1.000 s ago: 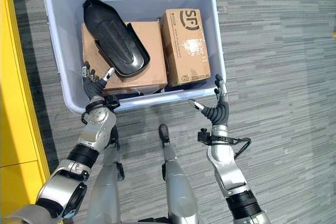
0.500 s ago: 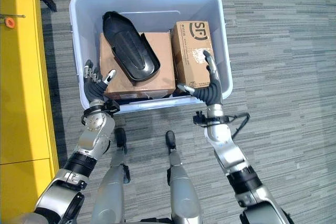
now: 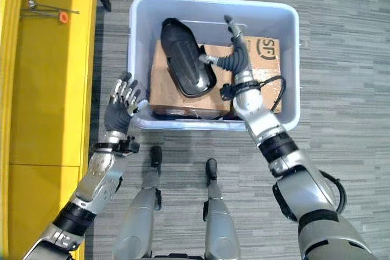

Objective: Move parts from the plastic box to the shelf.

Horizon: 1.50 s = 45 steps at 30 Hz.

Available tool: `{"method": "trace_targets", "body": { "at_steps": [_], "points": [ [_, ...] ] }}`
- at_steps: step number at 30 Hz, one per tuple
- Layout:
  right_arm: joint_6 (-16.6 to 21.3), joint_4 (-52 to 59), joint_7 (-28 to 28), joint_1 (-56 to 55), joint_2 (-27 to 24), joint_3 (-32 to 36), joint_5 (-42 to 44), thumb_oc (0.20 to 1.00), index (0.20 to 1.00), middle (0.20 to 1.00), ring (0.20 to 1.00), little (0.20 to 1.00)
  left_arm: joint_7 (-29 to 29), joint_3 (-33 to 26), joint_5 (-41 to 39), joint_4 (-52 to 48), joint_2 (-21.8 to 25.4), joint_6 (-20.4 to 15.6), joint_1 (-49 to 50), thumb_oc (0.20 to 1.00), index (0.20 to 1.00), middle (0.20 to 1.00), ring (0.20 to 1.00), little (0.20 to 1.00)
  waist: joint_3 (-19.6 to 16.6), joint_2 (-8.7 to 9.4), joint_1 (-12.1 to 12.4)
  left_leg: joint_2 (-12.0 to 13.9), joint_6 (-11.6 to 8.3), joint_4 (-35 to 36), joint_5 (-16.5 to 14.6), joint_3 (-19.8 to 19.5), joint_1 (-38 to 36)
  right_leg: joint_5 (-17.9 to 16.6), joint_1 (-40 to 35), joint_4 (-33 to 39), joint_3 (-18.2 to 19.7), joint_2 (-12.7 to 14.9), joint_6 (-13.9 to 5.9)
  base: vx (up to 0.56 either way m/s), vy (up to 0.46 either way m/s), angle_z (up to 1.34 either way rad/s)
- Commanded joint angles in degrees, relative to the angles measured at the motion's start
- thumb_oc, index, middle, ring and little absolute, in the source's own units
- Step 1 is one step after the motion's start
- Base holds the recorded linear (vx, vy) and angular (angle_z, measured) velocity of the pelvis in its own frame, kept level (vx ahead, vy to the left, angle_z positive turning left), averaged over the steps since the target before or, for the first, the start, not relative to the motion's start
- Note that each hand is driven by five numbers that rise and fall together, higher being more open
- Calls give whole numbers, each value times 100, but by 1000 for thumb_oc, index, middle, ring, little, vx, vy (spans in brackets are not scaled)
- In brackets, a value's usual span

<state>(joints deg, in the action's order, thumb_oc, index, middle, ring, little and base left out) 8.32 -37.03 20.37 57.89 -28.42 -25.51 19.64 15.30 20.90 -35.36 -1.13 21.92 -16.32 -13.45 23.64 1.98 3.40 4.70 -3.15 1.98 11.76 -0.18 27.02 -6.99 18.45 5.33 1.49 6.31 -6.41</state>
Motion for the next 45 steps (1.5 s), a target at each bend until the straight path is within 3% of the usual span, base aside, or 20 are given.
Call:
{"method": "trace_targets", "body": {
  "at_steps": [1,11,16,24,38,45],
  "points": [
    [295,34,-67,639,-326,57,491,1000,1000,1000,1000,1000,-246,88,-127,-522,202,-184,-107,1000,1000,1000,1000,1000,25,21,11,-15,-36,-289,-530,29,-42,476,-290,-445,-213,507,-192,14,-9,18],
    [343,-1274,-301,1510,-519,-115,1202,1000,1000,1000,1000,1000,-351,321,-223,-649,203,-160,-114,1000,1000,1000,1000,1000,150,-140,268,-115,-24,-348,-533,-87,153,510,-310,-417,-335,564,-210,23,-10,7],
    [321,-2088,-599,1877,-787,-205,1692,1000,1000,1000,1000,1000,-327,396,-220,-601,154,-189,-184,1000,1000,1000,1000,1000,263,-330,497,-227,-12,-381,-531,-185,335,542,-304,-375,-458,610,-237,27,-14,13],
    [299,-2466,-703,2137,-849,-332,1810,1000,1000,1000,1000,1000,-239,448,-167,-593,75,-240,-355,1000,1000,1000,1000,1000,347,-467,673,-318,-1,-416,-541,-276,515,596,-309,-324,-556,637,-256,20,-17,10],
    [266,-2686,-696,2447,-782,-613,1640,1000,1000,1000,1000,1000,-161,540,-131,-574,27,-268,-481,1000,1000,1000,1000,1000,434,-544,824,-454,-8,-418,-521,-435,669,686,-407,-274,-781,652,-270,19,-22,7],
    [177,-3294,-697,2668,-1102,-538,1673,1000,1000,1000,1000,1000,-87,591,-72,-575,-12,-301,-581,1000,1000,1000,1000,1000,532,-692,941,-553,-23,-416,-496,-555,824,737,-419,-251,-915,675,-288,15,-27,14]
  ]
}}
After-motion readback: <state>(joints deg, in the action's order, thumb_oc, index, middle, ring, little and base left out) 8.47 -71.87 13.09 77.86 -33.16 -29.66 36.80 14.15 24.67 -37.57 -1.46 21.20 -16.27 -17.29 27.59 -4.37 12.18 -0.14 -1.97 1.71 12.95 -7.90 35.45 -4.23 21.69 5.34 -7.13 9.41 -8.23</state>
